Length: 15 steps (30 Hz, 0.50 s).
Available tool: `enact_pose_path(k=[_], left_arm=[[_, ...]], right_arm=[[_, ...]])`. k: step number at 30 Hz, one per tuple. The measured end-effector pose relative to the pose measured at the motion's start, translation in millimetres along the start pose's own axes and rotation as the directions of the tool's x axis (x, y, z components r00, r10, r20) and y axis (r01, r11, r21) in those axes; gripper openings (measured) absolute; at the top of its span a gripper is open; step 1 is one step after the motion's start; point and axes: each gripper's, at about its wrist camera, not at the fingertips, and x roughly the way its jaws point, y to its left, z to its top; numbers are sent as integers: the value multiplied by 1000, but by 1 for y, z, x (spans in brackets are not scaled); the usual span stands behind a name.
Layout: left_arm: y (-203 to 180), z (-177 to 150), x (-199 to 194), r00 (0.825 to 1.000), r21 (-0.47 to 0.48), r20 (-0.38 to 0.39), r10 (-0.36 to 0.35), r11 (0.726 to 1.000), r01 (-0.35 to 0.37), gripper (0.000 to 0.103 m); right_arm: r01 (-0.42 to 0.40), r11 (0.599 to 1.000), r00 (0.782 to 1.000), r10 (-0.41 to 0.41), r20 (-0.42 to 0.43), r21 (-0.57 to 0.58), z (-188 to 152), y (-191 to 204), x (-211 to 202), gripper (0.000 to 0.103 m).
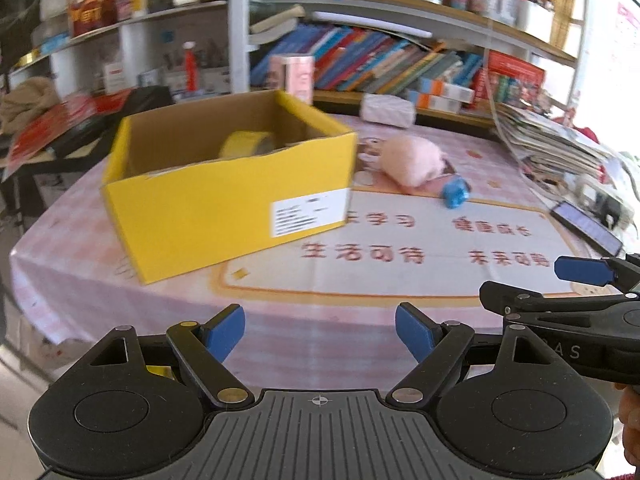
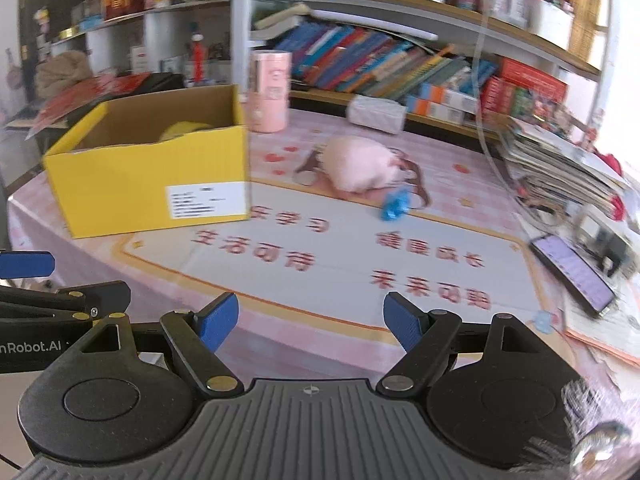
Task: Organize objects
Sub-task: 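Withdraw both open tools from the yellow box toward the pink plush pig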
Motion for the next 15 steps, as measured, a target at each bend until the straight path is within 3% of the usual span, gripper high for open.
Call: enact_pose_path(k=[8, 15], left_arm=[[-37, 16, 25, 998, 54, -21, -59, 997, 61, 85], [-58, 33, 47, 998, 59, -21, -55, 997, 57, 85]], right_arm=[[70, 996, 997, -69, -23, 59, -1, -41, 8, 79], [75, 993, 997, -72, -41, 86, 11, -72, 28, 79]])
